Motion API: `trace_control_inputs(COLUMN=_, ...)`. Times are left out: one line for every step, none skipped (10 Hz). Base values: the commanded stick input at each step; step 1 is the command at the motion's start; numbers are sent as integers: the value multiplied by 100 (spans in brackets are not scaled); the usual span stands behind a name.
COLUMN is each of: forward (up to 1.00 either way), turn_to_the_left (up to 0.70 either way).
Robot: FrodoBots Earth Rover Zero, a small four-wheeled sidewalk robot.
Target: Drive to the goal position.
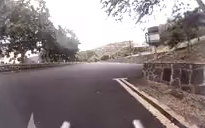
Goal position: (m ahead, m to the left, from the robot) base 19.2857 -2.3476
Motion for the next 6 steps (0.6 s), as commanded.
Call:
trace_control_inputs(forward=50, turn_to_the_left=-24)
trace_control_inputs(forward=50, turn_to_the_left=-3)
trace_control_inputs(forward=50, turn_to_the_left=0)
trace_control_inputs(forward=50, turn_to_the_left=0)
trace_control_inputs(forward=50, turn_to_the_left=0)
trace_control_inputs(forward=50, turn_to_the_left=0)
